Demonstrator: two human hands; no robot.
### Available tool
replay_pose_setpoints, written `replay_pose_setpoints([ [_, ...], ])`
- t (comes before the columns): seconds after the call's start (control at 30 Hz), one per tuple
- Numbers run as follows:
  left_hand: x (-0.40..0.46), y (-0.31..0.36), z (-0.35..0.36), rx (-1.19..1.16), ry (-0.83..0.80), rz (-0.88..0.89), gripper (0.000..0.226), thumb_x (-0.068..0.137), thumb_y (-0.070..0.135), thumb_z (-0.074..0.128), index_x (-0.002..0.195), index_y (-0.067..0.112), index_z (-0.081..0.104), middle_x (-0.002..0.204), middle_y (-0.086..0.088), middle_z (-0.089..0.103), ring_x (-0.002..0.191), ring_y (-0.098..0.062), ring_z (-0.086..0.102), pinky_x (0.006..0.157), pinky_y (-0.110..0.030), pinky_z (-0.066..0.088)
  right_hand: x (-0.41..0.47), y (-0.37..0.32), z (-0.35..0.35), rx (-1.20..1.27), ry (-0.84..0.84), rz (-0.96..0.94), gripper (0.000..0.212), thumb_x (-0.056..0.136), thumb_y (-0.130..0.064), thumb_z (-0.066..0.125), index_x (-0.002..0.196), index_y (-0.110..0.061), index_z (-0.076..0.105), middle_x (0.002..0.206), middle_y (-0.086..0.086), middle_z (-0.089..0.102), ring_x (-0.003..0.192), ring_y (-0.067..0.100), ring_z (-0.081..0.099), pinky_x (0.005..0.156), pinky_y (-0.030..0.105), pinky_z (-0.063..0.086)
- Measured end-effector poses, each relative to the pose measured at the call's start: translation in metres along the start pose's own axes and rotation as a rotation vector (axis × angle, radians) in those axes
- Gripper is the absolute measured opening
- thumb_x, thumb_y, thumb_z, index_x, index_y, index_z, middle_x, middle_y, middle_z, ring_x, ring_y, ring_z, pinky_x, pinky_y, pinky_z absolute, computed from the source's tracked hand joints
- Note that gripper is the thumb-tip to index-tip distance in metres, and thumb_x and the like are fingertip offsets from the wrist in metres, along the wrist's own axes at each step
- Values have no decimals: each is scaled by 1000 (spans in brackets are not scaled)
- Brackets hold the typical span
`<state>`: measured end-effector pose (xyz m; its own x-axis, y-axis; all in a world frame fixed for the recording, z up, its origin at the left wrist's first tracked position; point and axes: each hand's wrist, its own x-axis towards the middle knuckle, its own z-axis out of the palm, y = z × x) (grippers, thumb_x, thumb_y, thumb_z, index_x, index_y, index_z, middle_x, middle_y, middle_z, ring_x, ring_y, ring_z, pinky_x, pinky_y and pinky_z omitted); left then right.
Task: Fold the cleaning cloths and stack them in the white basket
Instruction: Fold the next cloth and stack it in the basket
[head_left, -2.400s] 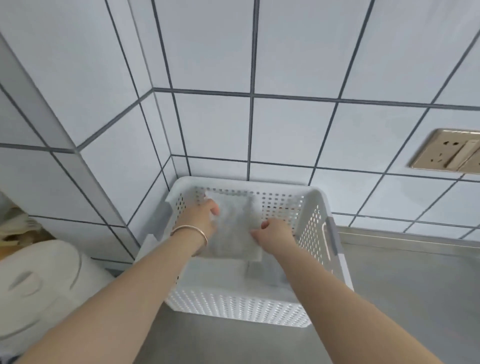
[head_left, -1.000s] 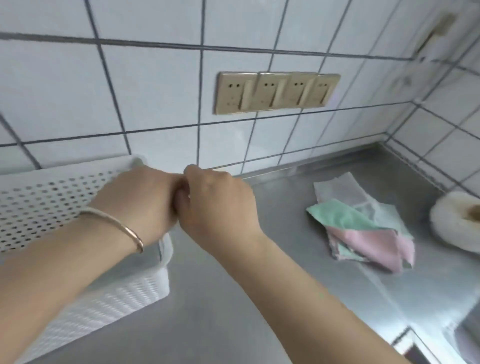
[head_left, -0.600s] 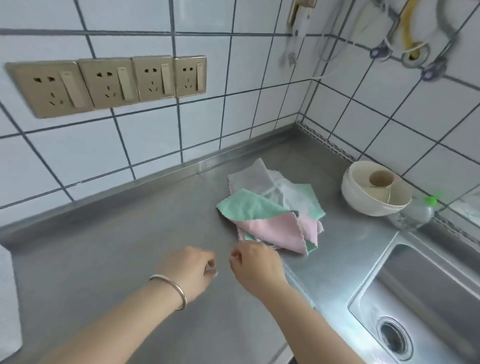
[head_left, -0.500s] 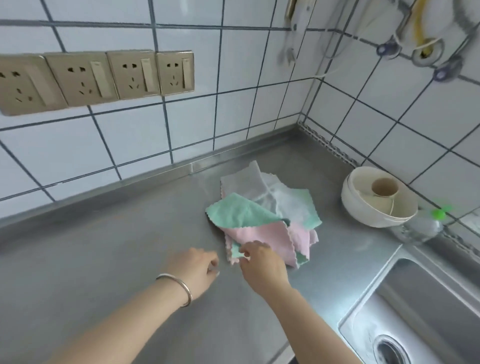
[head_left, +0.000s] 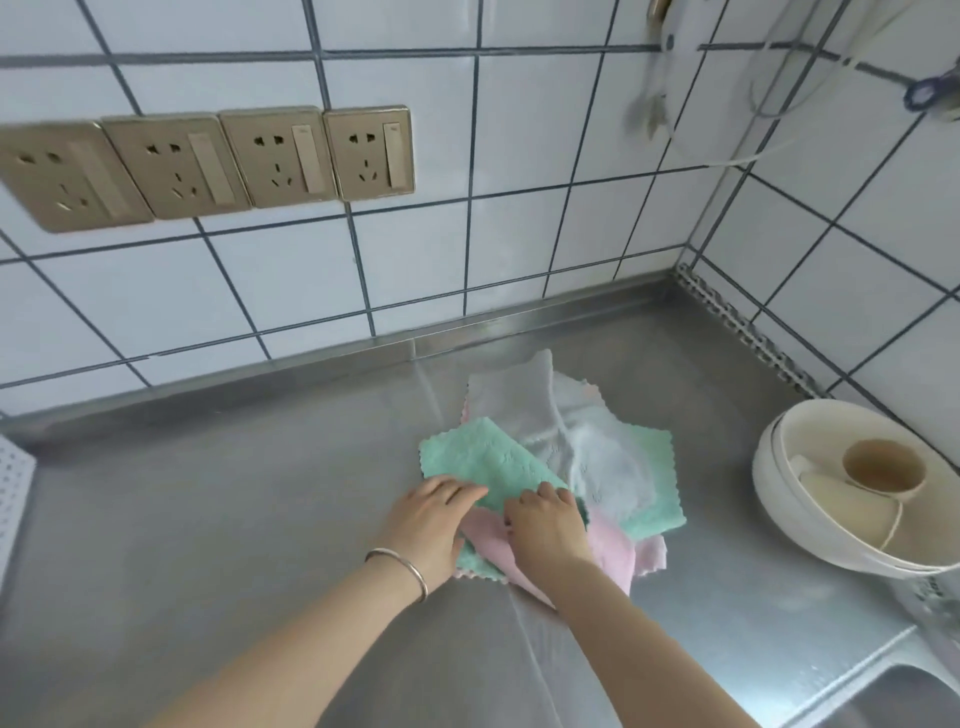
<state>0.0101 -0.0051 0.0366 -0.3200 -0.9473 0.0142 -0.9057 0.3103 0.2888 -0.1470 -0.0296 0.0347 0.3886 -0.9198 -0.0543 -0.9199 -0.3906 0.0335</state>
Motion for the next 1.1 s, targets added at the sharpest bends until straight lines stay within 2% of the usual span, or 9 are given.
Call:
replay_pose_setpoints([
  [0.07, 5, 4, 2, 57, -45, 48, 64, 30, 34, 85, 92, 33, 69, 89, 20, 70, 89, -5, 68, 74, -23, 56, -6, 3, -1, 96, 83, -101, 33, 33, -23, 90, 50, -24, 62, 47, -9, 53, 42, 11, 52, 42, 19, 41],
  [0.17, 1, 6, -2, 35, -40, 41, 15, 57, 39, 71, 70, 32, 68, 67, 16, 67, 75, -7, 67, 85, -40, 54, -22, 8, -22, 311, 93, -251, 29, 51, -23, 87, 61, -23, 60, 51, -9, 53, 35, 9, 44, 33, 16, 28],
  [0.23, -8, -1, -7, -16, -40, -6, 19, 71, 41, 50, 65, 34, 67, 62, 17, 64, 70, -6, 65, 91, -46, 50, -29, 8, -46, 399, 82, -261, 18, 68, -23, 77, 68, -21, 60, 51, -8, 52, 38, 11, 37, 37, 17, 25],
  [0.53, -108, -68, -72, -376, 109, -333, 43, 67, 68, 37, 73, 34, 64, 54, 16, 60, 60, -1, 59, 61, -16, 41, -20, -24, -157, 891, -339, -210, 17, 88, -13, 59, 74, -21, 59, 69, -5, 54, 60, 3, 45, 55, 10, 35],
  [0.67, -160, -105, -126, -451, 307, -450, 38, 67, 65, 36, 57, 32, 51, 51, 20, 54, 51, 5, 47, 53, -18, 31, -2, -58, -178, 873, -345, -208, 19, 87, -22, 64, 70, -22, 56, 61, -6, 46, 47, 2, 36, 46, 11, 29],
  [0.77, -179, -141, -164, -371, 361, -487, 30, 85, 38, 57, 80, 11, 68, 63, 15, 65, 64, 1, 54, 60, -14, 37, 19, -87, -190, 643, -366, -225, 19, 86, -30, 63, 69, -26, 55, 56, -10, 46, 46, 1, 39, 43, 13, 30],
  [0.87, -189, -179, -198, -297, 404, -486, 21, 91, 15, 55, 106, 14, 69, 92, 18, 70, 96, -17, 64, 80, -21, 42, 44, -120, -199, 454, -217, -251, 14, 87, -19, 55, 76, -12, 58, 72, 4, 59, 62, 15, 47, 52, 25, 35],
  [0.97, -195, -190, -227, -222, 503, -495, 26, 91, 7, 53, 114, 10, 66, 104, -1, 70, 93, -12, 61, 81, -18, 40, 49, -146, -205, 476, 60, -247, 11, 87, -12, 52, 79, -12, 59, 78, 2, 58, 76, 22, 50, 60, 30, 36],
  [1.1, -230, -180, -242, -224, 772, -442, 39, 80, 10, 62, 85, 49, 67, 74, 43, 60, 64, 14, 55, 68, 0, 40, 31, -161, -204, 525, 398, -379, 7, 84, -3, 58, 85, -7, 64, 81, 0, 58, 74, 23, 53, 63, 32, 42],
])
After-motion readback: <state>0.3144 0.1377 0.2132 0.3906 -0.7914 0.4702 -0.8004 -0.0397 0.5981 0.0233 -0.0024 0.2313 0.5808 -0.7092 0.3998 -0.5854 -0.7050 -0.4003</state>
